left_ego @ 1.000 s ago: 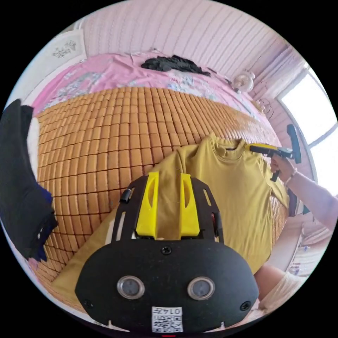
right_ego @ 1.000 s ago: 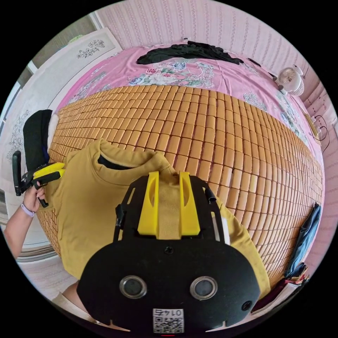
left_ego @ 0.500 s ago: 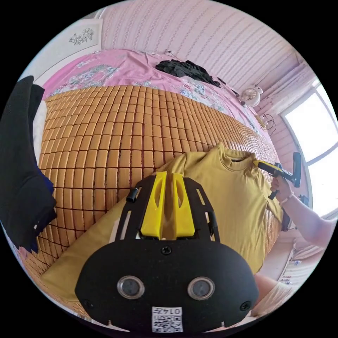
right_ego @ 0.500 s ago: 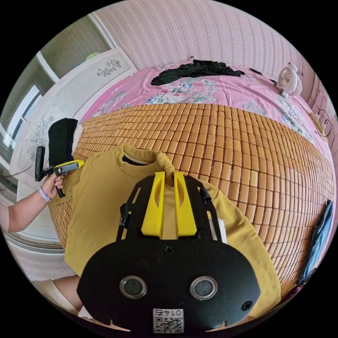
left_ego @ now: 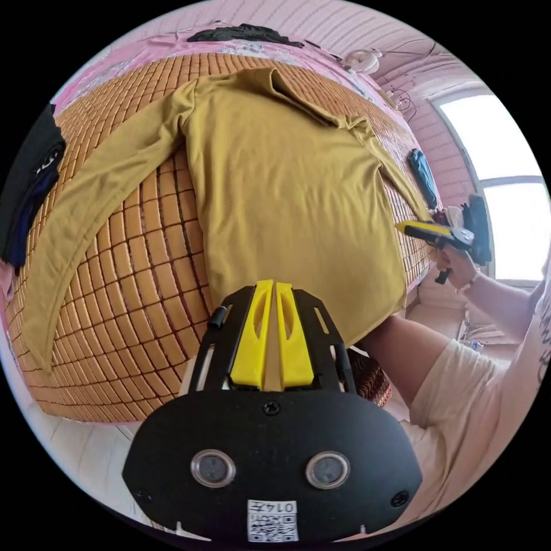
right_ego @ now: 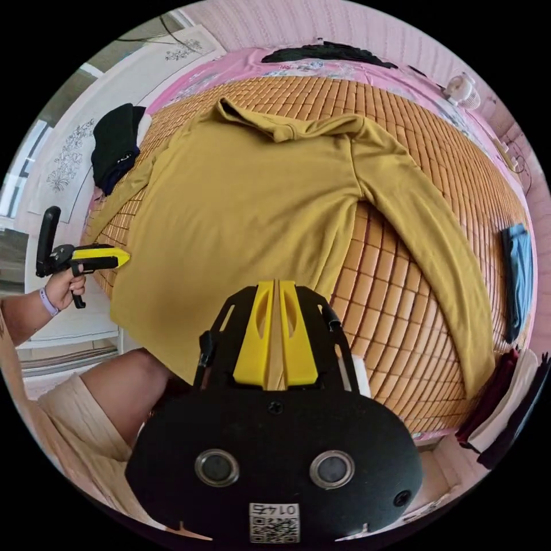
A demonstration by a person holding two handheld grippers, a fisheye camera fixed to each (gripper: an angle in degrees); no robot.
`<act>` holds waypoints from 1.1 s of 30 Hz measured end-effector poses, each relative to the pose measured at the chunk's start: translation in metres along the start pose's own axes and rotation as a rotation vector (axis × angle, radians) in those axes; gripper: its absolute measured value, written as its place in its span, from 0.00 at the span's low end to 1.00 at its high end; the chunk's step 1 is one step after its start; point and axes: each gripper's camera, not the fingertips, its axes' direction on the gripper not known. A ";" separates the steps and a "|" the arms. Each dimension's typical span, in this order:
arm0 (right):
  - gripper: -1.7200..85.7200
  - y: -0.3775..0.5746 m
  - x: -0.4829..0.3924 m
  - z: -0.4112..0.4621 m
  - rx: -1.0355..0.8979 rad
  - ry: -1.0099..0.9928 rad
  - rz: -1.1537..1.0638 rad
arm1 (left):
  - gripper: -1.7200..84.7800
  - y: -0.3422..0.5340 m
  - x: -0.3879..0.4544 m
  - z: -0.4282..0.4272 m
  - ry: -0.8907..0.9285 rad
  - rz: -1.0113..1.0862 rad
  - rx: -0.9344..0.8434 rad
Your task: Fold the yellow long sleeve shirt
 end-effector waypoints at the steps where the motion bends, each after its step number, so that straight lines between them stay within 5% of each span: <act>1: 0.02 -0.026 0.004 -0.001 0.048 0.015 -0.016 | 0.01 -0.008 0.004 -0.002 -0.015 0.038 0.024; 7: 0.01 -0.169 0.016 0.021 0.066 0.019 -0.187 | 0.01 -0.101 0.015 -0.007 -0.122 0.148 0.156; 10: 0.01 -0.218 0.042 -0.009 0.230 0.135 -0.057 | 0.01 -0.094 0.024 -0.002 -0.127 0.144 0.152; 15: 0.01 -0.188 0.061 -0.076 0.353 0.049 -0.001 | 0.01 -0.065 0.035 0.013 -0.172 0.058 0.067; 20: 0.01 -0.027 -0.005 -0.043 -0.065 0.106 -0.156 | 0.01 -0.029 0.040 0.015 -0.195 -0.045 0.064; 26: 0.01 0.097 -0.056 0.002 -0.394 0.077 -0.035 | 0.01 -0.003 0.054 0.035 -0.276 -0.063 -0.048; 33: 0.01 0.091 -0.061 0.004 -0.405 0.037 -0.066 | 0.01 -0.015 0.061 0.048 -0.271 -0.079 -0.201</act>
